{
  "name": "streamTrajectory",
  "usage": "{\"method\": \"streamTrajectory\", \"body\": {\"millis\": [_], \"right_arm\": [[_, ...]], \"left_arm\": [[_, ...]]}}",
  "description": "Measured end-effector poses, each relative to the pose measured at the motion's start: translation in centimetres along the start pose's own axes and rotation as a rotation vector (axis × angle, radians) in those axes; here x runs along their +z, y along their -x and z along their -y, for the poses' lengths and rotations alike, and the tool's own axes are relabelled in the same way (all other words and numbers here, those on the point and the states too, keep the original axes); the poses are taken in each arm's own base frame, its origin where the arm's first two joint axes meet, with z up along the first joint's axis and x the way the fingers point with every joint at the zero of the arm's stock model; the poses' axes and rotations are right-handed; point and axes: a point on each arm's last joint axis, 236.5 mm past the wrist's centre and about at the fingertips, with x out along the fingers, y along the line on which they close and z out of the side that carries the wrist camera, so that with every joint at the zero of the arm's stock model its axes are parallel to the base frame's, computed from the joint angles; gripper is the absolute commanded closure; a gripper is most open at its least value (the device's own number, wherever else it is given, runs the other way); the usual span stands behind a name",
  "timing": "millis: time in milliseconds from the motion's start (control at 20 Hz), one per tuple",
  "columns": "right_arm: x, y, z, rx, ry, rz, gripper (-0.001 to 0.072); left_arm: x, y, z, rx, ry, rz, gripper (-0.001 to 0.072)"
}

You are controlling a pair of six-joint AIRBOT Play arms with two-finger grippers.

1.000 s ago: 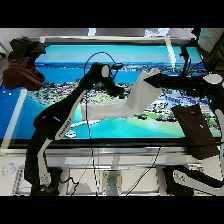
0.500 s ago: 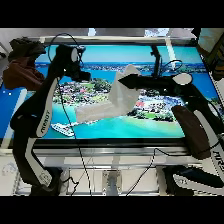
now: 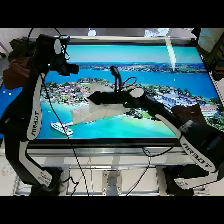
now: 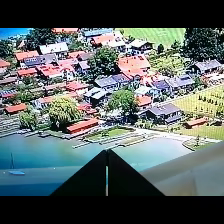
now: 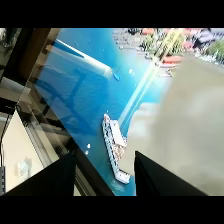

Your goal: Fold the shirts.

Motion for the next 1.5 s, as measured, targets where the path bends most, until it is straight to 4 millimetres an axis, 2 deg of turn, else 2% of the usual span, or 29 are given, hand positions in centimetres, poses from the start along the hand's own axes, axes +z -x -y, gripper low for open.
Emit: {"method": "streamTrajectory", "body": {"millis": [150, 250, 350, 500, 650, 800, 950, 1200, 1250, 1500], "right_arm": [[-0.7, -1.0, -0.4, 0.021, -0.018, -0.014, 0.0282], [-0.1, -0.5, -0.6, 0.047, -0.002, -0.025, 0.0285], [1.1, 0.8, 0.4, 0.059, 0.001, -0.028, 0.0284], [4.2, 4.2, 4.9, 0.009, -0.025, 0.005, 0.0283], [5.6, 8.8, 10.3, -0.068, -0.095, -0.009, 0.0283], [4.0, 12.5, 15.2, -0.185, -0.146, -0.098, 0.0281], [2.0, 14.2, 18.7, -0.29, -0.166, -0.179, 0.0281], [-1.6, 14.1, 22.7, -0.355, -0.241, -0.284, 0.0249], [-2.2, 13.8, 23.2, -0.353, -0.262, -0.296, 0.0223], [-3.5, 11.8, 24.4, -0.298, -0.377, -0.29, 0.0223]], "left_arm": [[0.0, 0.2, -0.1, 0.001, 0.002, 0.001, 0.0693], [-0.1, 0.2, -0.2, 0.002, 0.003, -0.004, 0.0693], [-0.4, 0.2, -0.2, 0.002, 0.003, -0.013, 0.0693], [-0.8, 0.0, -0.2, 0.004, 0.002, -0.03, 0.0693], [-1.5, -0.6, 0.0, 0.001, -0.001, -0.058, 0.0693], [-1.8, -0.9, 1.0, -0.04, 0.0, -0.068, 0.0693], [-1.6, -1.0, 2.4, -0.099, 0.005, -0.06, 0.0692], [-1.4, -1.0, 3.4, -0.138, 0.008, -0.051, 0.0682], [-1.4, -0.9, 3.5, -0.143, 0.008, -0.051, 0.0683], [-1.4, -0.9, 3.7, -0.151, 0.008, -0.052, 0.0683]]}}
